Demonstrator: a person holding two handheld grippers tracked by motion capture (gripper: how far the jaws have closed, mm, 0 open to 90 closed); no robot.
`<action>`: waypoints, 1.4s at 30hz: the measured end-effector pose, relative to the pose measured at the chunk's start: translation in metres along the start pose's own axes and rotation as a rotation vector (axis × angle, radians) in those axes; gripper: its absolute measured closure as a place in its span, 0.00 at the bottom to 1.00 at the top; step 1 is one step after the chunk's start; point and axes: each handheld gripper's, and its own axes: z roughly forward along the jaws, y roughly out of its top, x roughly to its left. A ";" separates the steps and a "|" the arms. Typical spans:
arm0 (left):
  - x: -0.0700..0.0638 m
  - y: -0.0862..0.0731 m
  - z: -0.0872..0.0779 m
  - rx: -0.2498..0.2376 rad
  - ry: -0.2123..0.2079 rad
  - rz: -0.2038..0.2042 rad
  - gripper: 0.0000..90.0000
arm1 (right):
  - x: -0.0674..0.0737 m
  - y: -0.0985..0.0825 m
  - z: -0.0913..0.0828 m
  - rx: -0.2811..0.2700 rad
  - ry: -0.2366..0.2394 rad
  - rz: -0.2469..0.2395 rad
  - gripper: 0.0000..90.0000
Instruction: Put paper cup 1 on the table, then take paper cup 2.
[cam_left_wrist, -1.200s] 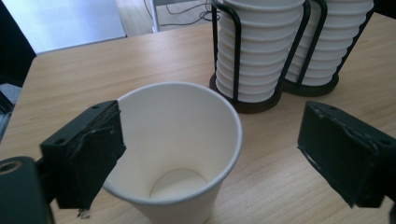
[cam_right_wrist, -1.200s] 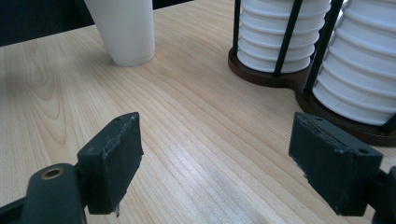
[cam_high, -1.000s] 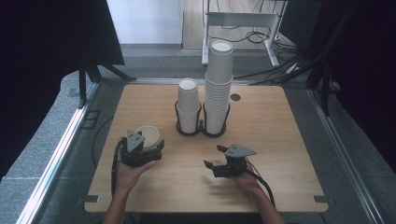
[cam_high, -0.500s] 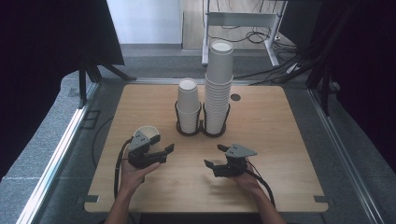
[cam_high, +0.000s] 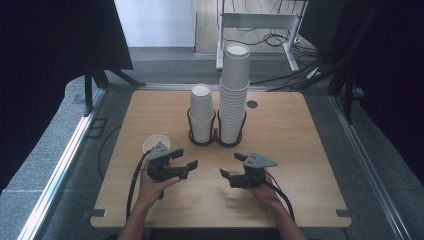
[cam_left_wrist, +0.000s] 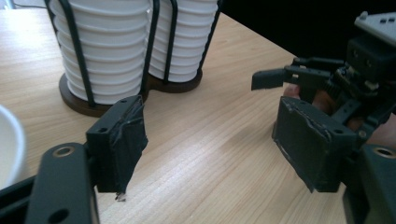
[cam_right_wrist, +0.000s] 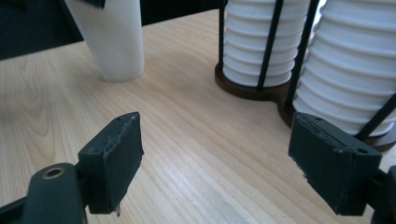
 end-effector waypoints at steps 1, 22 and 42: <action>-0.001 0.000 0.001 0.001 -0.011 0.000 0.26 | 0.000 0.000 -0.001 -0.009 -0.004 0.002 0.20; -0.001 0.002 0.038 0.043 -0.084 0.009 0.39 | -0.019 0.016 -0.015 -0.094 -0.057 0.011 0.24; -0.004 0.044 0.036 -0.027 -0.008 0.065 0.30 | -0.053 0.059 -0.026 -0.142 -0.101 0.024 0.22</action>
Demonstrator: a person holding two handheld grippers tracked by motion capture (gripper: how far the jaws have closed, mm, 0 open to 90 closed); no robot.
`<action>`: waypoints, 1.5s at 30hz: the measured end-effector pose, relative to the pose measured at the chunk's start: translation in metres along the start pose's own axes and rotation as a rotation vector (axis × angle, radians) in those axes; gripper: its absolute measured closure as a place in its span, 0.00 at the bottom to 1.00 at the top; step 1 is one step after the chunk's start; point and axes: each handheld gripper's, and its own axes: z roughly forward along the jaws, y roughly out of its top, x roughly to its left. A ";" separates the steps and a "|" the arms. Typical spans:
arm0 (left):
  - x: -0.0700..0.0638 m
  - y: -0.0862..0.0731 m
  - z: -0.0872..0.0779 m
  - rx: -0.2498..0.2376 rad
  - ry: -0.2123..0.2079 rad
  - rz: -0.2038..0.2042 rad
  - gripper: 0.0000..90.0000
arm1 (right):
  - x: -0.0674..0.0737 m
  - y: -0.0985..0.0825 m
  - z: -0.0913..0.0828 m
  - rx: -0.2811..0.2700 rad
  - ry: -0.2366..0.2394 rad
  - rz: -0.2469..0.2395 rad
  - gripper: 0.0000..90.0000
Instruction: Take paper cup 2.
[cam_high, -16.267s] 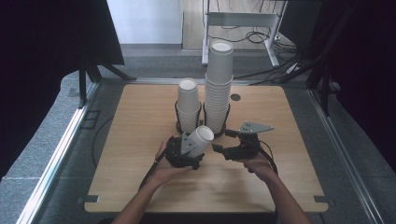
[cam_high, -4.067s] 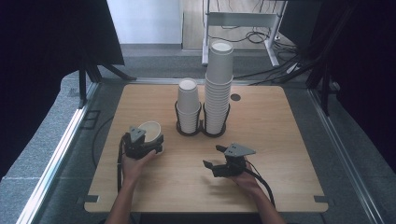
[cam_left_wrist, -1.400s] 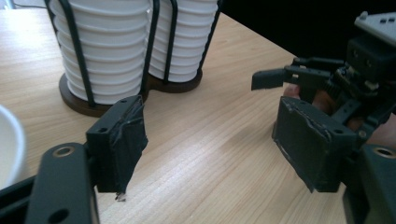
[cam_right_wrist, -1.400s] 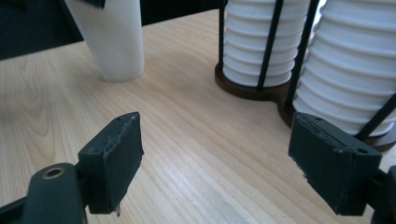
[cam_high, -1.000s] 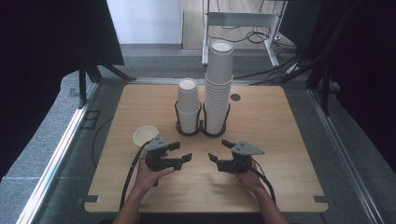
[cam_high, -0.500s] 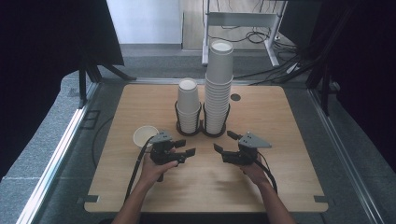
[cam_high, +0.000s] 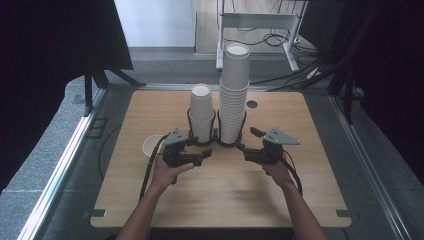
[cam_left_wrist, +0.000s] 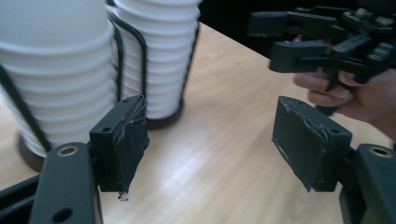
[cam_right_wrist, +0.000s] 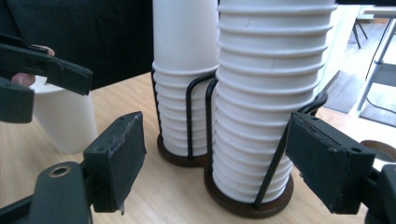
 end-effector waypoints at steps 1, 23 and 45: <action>0.002 0.003 0.000 -0.009 -0.002 -0.008 0.30 | -0.002 0.002 0.001 0.004 -0.001 0.003 0.21; 0.004 0.062 0.013 -0.018 0.043 0.077 0.22 | -0.030 0.061 0.022 0.007 -0.039 0.017 0.04; 0.006 0.096 0.008 -0.076 0.031 0.058 0.21 | -0.038 0.109 0.061 -0.012 -0.065 0.029 0.00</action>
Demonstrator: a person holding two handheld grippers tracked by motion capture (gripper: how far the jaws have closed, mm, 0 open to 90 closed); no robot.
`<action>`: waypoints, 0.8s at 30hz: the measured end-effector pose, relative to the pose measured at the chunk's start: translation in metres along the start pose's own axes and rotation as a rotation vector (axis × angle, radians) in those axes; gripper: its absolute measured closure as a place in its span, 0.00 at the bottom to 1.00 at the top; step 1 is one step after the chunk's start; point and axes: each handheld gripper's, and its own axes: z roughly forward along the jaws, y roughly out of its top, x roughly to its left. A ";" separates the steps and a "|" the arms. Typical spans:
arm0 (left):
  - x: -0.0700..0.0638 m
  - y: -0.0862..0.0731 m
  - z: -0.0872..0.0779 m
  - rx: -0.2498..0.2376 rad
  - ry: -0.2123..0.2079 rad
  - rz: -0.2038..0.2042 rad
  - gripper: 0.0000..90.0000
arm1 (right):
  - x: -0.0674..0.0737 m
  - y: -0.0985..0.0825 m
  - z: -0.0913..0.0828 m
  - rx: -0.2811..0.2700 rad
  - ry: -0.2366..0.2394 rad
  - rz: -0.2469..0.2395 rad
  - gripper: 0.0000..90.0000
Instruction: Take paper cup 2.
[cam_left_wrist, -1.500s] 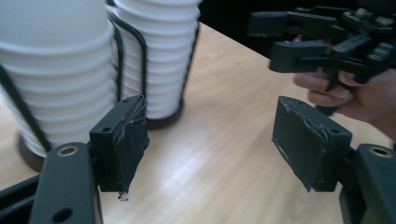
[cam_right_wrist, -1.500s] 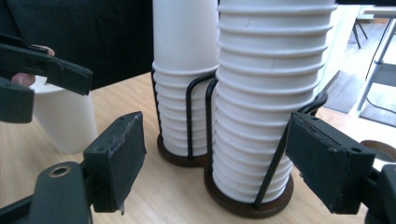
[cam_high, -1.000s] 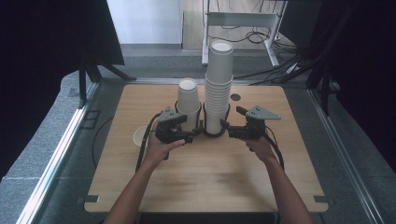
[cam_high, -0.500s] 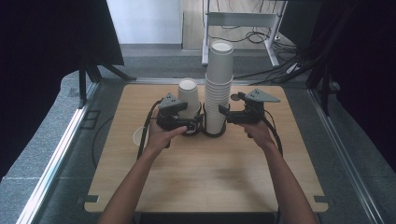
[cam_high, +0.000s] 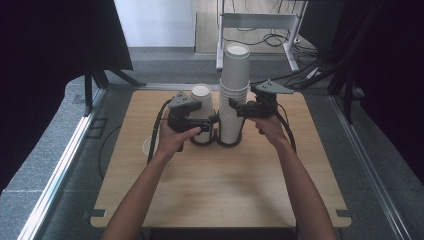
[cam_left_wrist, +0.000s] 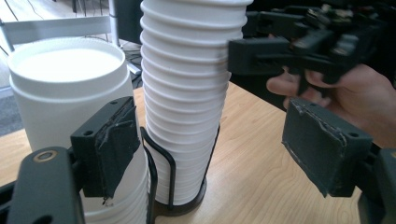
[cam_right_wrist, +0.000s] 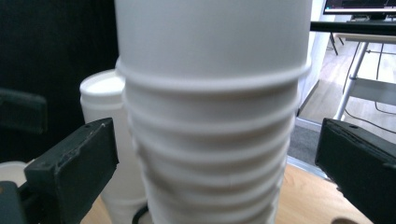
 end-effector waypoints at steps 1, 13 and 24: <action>0.000 0.001 0.000 -0.001 0.001 0.003 0.21 | -0.001 0.003 0.002 0.001 0.001 0.007 0.00; 0.002 0.002 -0.002 -0.018 -0.004 -0.011 0.20 | 0.000 0.011 0.025 0.015 0.030 0.027 0.01; 0.006 0.022 0.008 -0.078 0.025 -0.048 0.16 | 0.000 0.010 0.025 0.009 0.040 0.005 0.03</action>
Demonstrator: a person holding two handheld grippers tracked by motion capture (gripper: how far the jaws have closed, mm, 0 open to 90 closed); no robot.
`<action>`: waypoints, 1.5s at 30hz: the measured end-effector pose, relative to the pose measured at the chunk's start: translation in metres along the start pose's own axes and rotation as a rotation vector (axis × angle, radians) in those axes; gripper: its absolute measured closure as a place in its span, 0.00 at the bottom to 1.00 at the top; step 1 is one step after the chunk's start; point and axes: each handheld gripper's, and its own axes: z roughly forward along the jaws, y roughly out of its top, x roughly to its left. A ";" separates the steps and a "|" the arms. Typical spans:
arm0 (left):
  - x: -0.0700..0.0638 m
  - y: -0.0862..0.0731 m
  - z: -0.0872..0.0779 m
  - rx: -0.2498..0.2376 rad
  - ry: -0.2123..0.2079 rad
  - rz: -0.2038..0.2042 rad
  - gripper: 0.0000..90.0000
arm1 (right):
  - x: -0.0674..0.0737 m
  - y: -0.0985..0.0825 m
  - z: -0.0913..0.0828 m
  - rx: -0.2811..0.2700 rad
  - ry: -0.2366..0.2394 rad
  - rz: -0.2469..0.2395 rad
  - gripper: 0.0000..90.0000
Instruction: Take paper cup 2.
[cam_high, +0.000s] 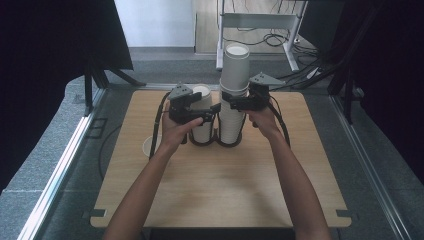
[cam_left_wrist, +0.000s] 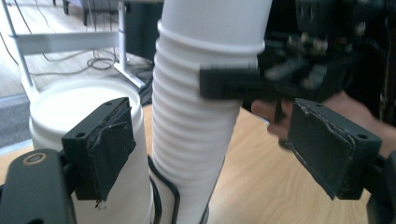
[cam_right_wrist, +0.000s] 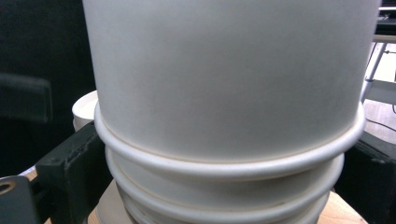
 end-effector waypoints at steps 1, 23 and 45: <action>0.000 0.004 0.001 -0.005 -0.002 0.001 0.16 | 0.000 0.000 0.000 -0.002 -0.001 0.001 0.03; 0.005 0.048 0.048 0.003 -0.046 0.027 0.04 | 0.001 0.000 -0.001 0.008 0.003 -0.013 0.04; 0.000 0.061 0.100 0.048 -0.019 0.079 0.07 | 0.001 0.000 -0.002 0.003 0.012 -0.016 0.04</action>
